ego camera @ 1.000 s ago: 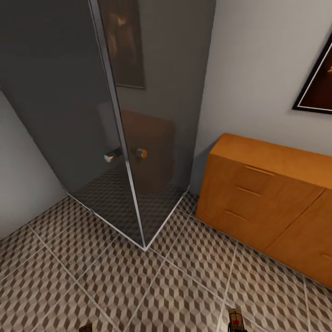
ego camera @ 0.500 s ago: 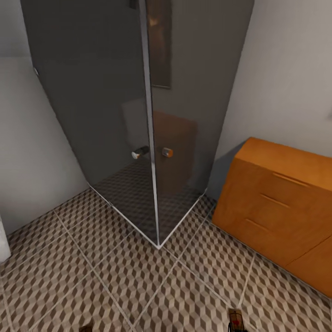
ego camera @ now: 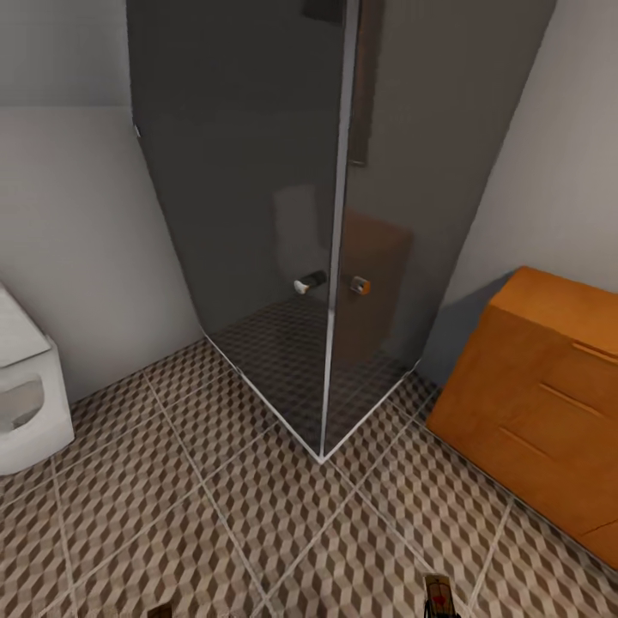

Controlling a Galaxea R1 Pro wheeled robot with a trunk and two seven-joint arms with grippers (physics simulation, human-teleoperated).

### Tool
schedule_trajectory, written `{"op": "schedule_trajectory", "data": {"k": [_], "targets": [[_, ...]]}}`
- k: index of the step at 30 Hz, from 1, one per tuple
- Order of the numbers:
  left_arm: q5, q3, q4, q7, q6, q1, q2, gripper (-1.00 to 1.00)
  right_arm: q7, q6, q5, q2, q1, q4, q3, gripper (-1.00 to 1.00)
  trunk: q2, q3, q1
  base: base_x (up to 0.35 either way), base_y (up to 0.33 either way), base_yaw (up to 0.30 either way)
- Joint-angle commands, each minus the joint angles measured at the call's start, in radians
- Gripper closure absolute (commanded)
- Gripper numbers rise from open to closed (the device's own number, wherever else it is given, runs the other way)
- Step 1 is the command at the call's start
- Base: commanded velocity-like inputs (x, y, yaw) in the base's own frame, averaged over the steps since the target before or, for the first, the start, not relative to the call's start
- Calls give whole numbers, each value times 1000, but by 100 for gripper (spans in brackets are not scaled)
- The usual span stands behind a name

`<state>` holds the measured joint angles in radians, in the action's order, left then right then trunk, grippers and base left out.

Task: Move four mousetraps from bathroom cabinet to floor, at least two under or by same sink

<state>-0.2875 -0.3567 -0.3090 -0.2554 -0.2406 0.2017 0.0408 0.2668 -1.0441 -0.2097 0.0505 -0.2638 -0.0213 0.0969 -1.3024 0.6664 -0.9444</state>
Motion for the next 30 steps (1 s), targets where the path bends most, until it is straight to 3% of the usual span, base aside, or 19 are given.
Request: {"op": "schedule_trajectory", "data": {"k": [1, 23, 30], "targets": [[-9, -8, 0, -4, -3, 1, 1, 100, 0, -3, -11, 0, 0, 0, 9, 100, 0, 1, 0, 0, 0, 288], [-10, -8, 12, -4, -3, 1, 1, 100, 0, -3, -11, 0, -1, 0, 9, 100, 0, 1, 0, 0, 0, 288], [-9, -8, 28, -4, -3, 1, -17, 100, 0, -3, -11, 0, -1, 1, 9, 100, 0, 1, 0, 0, 0, 288]]}}
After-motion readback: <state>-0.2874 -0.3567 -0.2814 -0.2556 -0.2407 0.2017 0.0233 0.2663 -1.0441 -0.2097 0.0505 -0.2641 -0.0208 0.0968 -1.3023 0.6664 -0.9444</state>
